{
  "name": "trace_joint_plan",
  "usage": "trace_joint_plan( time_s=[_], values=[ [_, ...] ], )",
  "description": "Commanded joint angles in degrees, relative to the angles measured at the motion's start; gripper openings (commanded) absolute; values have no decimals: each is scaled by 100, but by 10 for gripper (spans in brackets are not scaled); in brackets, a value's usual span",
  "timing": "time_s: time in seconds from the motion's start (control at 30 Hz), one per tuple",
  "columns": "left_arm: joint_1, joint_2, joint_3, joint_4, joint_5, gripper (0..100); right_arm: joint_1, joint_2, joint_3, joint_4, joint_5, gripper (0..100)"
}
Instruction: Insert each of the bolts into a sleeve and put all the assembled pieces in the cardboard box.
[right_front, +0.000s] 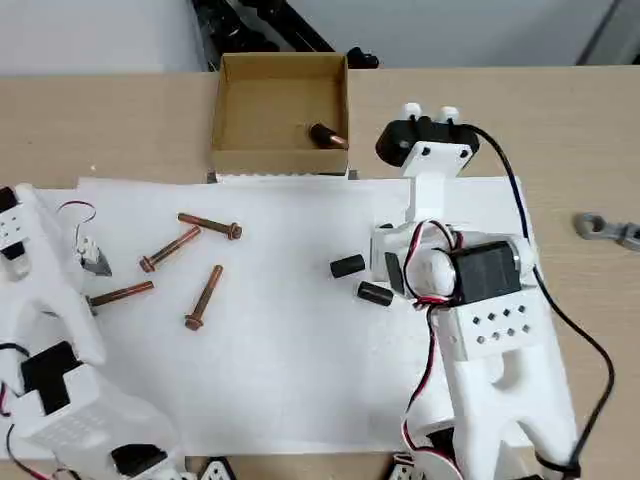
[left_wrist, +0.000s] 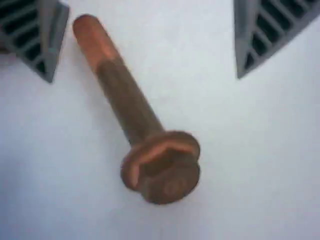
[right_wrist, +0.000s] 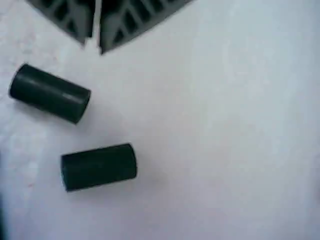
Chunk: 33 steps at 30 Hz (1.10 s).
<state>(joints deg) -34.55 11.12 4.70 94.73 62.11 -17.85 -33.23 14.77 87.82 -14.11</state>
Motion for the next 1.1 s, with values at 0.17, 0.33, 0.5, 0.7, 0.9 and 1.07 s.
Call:
trace_joint_plan(
  time_s=[0.17, 0.33, 0.5, 0.7, 0.9, 1.07],
  values=[
    [26, -273, 1007, -1442, 466, 222, -40, -145, -26, -101, -44, 5],
    [35, -273, 1288, -1943, 659, 222, -40, -145, -26, -101, -53, 5],
    [35, -273, 1684, -2382, 668, 221, -40, -145, -26, -101, -53, 5],
    [132, -273, 2220, -3218, 369, 132, -48, -145, -26, -101, -53, 5],
    [132, -264, 2422, -3648, 0, 10, -48, -145, -26, -92, -53, 5],
    [123, -273, 2431, -3552, -149, 6, -48, -145, -26, -92, -62, 5]
  ],
)
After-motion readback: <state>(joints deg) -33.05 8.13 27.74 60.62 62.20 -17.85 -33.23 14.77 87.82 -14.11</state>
